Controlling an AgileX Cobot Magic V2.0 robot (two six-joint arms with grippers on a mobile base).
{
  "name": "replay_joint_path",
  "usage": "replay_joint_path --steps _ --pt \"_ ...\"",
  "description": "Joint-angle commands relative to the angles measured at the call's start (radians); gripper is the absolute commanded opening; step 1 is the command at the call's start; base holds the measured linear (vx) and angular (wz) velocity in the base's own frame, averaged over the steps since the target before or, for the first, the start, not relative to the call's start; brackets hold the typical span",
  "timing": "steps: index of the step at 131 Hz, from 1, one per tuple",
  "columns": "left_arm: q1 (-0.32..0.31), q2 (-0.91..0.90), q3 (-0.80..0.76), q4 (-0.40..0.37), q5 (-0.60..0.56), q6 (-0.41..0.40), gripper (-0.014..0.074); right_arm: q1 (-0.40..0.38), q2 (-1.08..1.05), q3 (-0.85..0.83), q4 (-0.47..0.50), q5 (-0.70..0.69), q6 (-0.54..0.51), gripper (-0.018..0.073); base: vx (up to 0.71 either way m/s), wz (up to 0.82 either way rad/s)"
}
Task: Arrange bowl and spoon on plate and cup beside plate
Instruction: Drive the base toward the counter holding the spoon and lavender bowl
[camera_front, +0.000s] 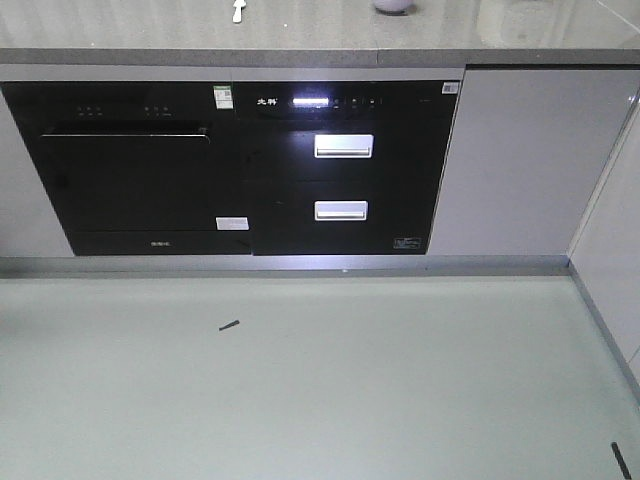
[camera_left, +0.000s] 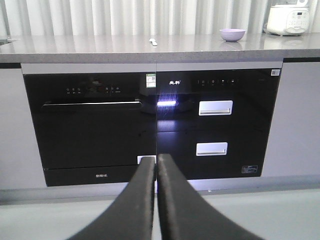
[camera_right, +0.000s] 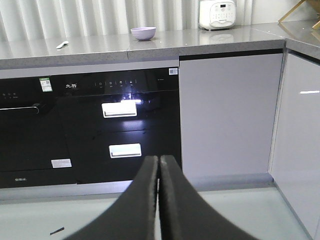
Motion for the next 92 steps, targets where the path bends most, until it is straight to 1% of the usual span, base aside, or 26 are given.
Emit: replay_joint_path --steps 1,92 --pt "-0.007 -0.016 0.011 -0.01 -0.08 -0.001 -0.0006 -0.005 -0.002 0.006 -0.006 -0.069 -0.002 -0.0007 0.26 -0.01" --pt "-0.007 -0.016 0.011 -0.01 -0.08 -0.001 -0.0006 -0.005 -0.002 0.006 -0.006 -0.069 -0.002 -0.0007 0.25 -0.03"
